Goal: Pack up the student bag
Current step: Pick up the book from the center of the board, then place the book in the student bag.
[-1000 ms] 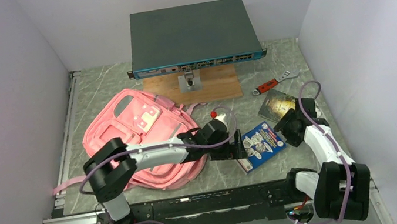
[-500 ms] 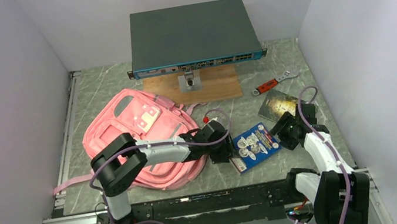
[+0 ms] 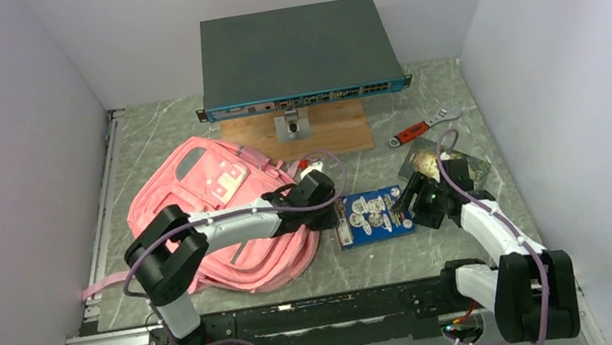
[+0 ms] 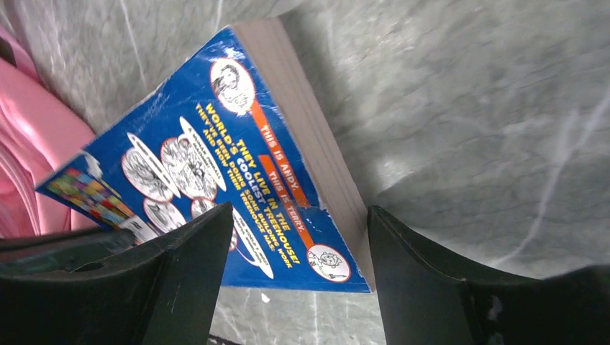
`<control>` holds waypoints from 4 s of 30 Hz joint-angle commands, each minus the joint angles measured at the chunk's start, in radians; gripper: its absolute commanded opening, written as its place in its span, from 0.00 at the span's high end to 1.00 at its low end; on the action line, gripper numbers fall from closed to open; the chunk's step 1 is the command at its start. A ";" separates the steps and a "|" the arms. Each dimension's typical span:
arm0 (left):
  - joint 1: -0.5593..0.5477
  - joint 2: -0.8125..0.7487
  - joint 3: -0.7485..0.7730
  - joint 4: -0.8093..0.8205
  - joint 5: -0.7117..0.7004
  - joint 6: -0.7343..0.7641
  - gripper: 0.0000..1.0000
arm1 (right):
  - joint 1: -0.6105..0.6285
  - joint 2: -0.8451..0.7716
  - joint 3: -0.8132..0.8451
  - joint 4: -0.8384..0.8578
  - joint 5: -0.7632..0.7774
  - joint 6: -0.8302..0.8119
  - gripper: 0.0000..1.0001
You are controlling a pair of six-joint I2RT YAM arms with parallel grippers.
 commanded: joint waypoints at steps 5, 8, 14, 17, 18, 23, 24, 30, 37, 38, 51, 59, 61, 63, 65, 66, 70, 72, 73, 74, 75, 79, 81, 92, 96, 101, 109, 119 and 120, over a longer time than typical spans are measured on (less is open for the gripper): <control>0.077 -0.136 0.003 0.084 0.082 0.086 1.00 | 0.068 -0.085 -0.002 -0.027 -0.037 0.081 0.20; 0.122 -0.168 -0.049 0.148 0.181 0.019 1.00 | 0.069 -0.141 -0.024 -0.024 -0.005 0.178 0.17; 0.150 -0.201 -0.073 0.202 0.270 -0.054 1.00 | 0.046 -0.296 -0.027 -0.174 0.162 0.306 0.02; 0.152 -0.207 -0.077 0.208 0.279 -0.065 1.00 | 0.012 -0.368 -0.083 -0.174 0.060 0.380 0.01; 0.154 -0.207 -0.080 0.209 0.279 -0.068 1.00 | 0.008 -0.393 -0.107 -0.160 0.018 0.426 0.01; 0.153 -0.206 -0.088 0.229 0.290 -0.089 1.00 | 0.007 -0.514 -0.245 -0.023 -0.107 0.542 0.01; 0.154 -0.204 -0.088 0.232 0.292 -0.093 1.00 | 0.007 -0.528 -0.259 -0.004 -0.114 0.549 0.01; 0.150 -0.202 -0.114 0.271 0.326 -0.145 1.00 | 0.014 -0.476 -0.360 0.169 -0.214 0.663 0.01; 0.131 -0.226 -0.142 0.289 0.321 -0.194 1.00 | 0.050 -0.490 -0.431 0.470 -0.160 0.832 0.09; 0.126 -0.224 -0.154 0.309 0.329 -0.210 1.00 | 0.052 -0.497 -0.452 0.516 -0.146 0.854 0.13; 0.037 -0.132 -0.207 0.428 0.352 -0.314 1.00 | 0.063 -0.321 -0.438 0.732 -0.070 0.839 0.38; 0.021 -0.104 -0.183 0.431 0.380 -0.289 1.00 | 0.101 -0.138 -0.323 0.728 -0.158 0.606 0.63; 0.022 -0.105 -0.169 0.397 0.387 -0.257 0.98 | 0.105 -0.168 -0.290 0.697 -0.154 0.547 0.85; 0.019 -0.137 -0.177 0.347 0.355 -0.235 0.78 | 0.105 -0.218 -0.216 0.597 -0.138 0.473 1.00; 0.018 -0.215 -0.214 0.294 0.298 -0.209 0.54 | 0.106 -0.268 -0.122 0.474 -0.102 0.381 1.00; 0.018 -0.257 -0.225 0.262 0.273 -0.187 0.45 | 0.106 -0.286 -0.072 0.417 -0.078 0.331 1.00; 0.018 -0.444 -0.226 0.114 0.180 0.020 0.29 | 0.108 -0.281 0.129 0.173 -0.068 0.133 1.00; 0.017 -0.551 -0.231 0.082 0.150 0.115 0.14 | 0.111 -0.262 0.202 0.118 -0.143 0.069 1.00; 0.020 -0.597 -0.224 0.061 0.137 0.168 0.10 | 0.115 -0.253 0.224 0.110 -0.184 0.053 1.00; 0.025 -0.640 -0.209 0.025 0.129 0.216 0.06 | 0.124 -0.247 0.241 0.109 -0.240 0.046 1.00; 0.039 -0.676 -0.197 -0.006 0.132 0.253 0.03 | 0.138 -0.240 0.256 0.117 -0.297 0.052 1.00; 0.228 -0.809 -0.225 -0.021 0.313 0.256 0.00 | 0.278 -0.235 0.250 0.300 -0.499 0.180 1.00; 0.303 -0.859 -0.249 0.001 0.388 0.254 0.00 | 0.351 -0.223 0.251 0.407 -0.539 0.265 1.00; 0.394 -1.066 -0.330 0.106 0.545 0.222 0.00 | 0.479 -0.077 0.235 1.170 -0.677 0.828 1.00; 0.398 -1.070 -0.396 0.297 0.636 0.104 0.00 | 0.518 0.011 0.249 1.398 -0.689 0.980 1.00; 0.401 -1.060 -0.420 0.433 0.710 0.039 0.01 | 0.547 0.065 0.268 1.436 -0.686 0.976 1.00; 0.407 -1.115 -0.361 0.206 0.522 0.128 0.53 | 0.558 0.027 0.397 0.765 -0.627 0.557 0.86; 0.417 -1.163 -0.420 0.363 0.314 0.012 1.00 | 0.679 -0.001 0.213 1.028 -0.358 0.743 0.24; 0.417 -1.172 -0.438 0.421 0.297 -0.007 1.00 | 0.709 -0.003 0.183 1.072 -0.305 0.763 0.22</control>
